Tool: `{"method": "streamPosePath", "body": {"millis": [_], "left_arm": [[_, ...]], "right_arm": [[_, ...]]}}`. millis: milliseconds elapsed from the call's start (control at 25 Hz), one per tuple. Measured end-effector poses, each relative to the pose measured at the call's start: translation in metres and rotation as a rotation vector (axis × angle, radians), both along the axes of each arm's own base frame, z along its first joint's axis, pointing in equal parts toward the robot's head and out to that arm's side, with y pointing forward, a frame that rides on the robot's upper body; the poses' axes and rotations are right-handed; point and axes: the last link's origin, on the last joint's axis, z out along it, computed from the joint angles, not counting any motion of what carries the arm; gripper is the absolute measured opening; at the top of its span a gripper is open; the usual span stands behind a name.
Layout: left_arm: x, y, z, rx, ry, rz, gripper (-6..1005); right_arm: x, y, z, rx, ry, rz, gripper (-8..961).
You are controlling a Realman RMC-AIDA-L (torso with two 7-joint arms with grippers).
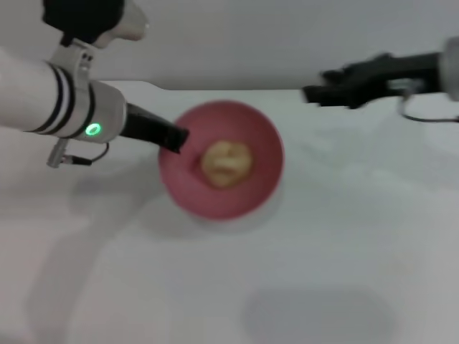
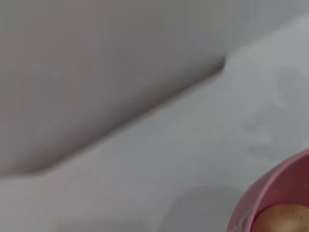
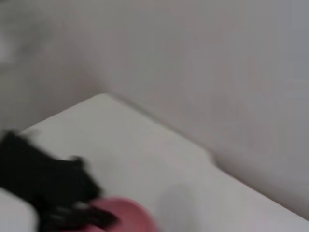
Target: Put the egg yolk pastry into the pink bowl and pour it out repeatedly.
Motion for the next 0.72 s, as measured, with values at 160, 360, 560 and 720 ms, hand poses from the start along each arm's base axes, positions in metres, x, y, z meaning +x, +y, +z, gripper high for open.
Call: {"method": "streamPosePath", "body": {"millis": [160, 360, 560, 720], "left_arm": [[0.0, -0.012, 0.008, 0.115, -0.112, -0.139, -2], [0.003, -0.024, 0.005, 0.262, -0.151, -0.343, -2], [0.01, -0.038, -0.021, 0.312, -0.097, -0.486, -1], [0.019, -0.061, -0.06, 0.414, 0.008, -0.69, -1]], "right_arm": [[0.054, -0.004, 0.023, 0.04, 0.101, -0.202, 483], [0.102, -0.021, 0.035, 0.094, 0.176, -0.354, 492], [0.135, -0.039, 0.046, 0.152, 0.222, -0.439, 501], [0.15, -0.05, 0.049, 0.175, 0.251, -0.479, 509]]}}
